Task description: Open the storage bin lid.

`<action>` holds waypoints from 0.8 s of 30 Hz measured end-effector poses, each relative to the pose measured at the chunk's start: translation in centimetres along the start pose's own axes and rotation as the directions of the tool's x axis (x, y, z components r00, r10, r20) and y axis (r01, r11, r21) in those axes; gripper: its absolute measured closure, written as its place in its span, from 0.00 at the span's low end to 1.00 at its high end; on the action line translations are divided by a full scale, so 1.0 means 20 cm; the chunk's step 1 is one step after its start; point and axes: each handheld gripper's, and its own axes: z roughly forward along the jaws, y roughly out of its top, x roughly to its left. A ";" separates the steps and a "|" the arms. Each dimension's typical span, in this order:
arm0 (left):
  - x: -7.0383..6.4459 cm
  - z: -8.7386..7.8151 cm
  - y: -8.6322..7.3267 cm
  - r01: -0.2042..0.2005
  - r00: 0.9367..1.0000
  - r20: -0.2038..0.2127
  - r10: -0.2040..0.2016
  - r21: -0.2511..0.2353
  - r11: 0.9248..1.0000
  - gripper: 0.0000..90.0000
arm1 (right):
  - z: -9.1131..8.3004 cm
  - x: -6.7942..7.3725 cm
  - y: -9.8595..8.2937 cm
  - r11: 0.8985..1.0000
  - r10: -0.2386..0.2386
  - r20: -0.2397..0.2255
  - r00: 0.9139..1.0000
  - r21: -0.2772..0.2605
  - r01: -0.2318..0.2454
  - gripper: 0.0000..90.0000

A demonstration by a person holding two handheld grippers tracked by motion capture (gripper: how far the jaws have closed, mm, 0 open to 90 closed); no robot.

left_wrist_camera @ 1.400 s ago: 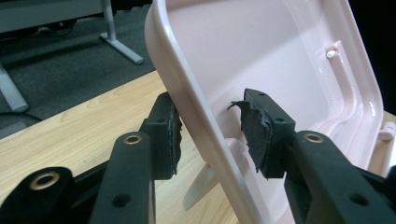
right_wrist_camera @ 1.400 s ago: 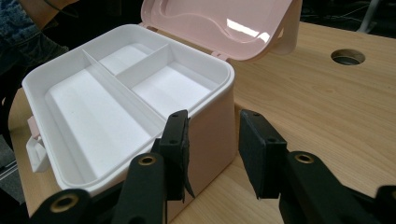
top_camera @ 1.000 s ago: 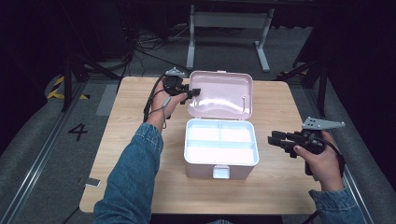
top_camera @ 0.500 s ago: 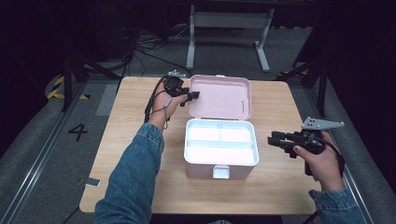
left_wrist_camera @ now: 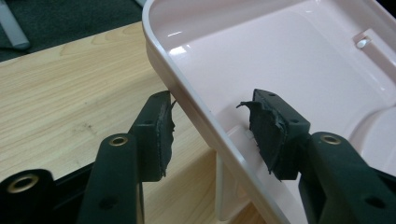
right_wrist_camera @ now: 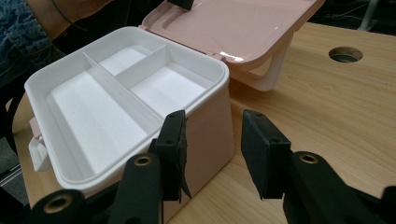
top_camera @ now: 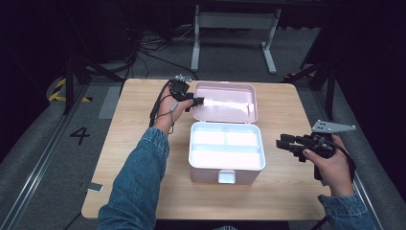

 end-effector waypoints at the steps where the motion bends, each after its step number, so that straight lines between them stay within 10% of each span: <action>1: 0.00 0.00 0.00 -0.007 1.000 -0.005 0.007 0.007 1.000 0.55 | 0.00 0.00 0.00 1.000 -0.001 0.000 1.000 0.001 0.001 0.69; 8: -0.02 -0.01 -0.01 -0.079 0.994 -0.068 0.082 0.034 0.996 0.55 | 0.00 0.00 0.00 1.000 0.001 0.002 1.000 0.001 -0.001 0.68; 16: -0.05 -0.08 0.01 -0.089 0.996 -0.030 0.088 -0.043 0.995 0.56 | 0.01 0.00 0.00 1.000 0.001 0.002 1.000 0.004 -0.001 0.67; 24: -0.24 -0.31 0.03 -0.187 0.978 0.074 0.197 -0.121 0.975 0.52 | 0.01 0.00 0.00 1.000 -0.003 0.002 1.000 0.005 0.003 0.66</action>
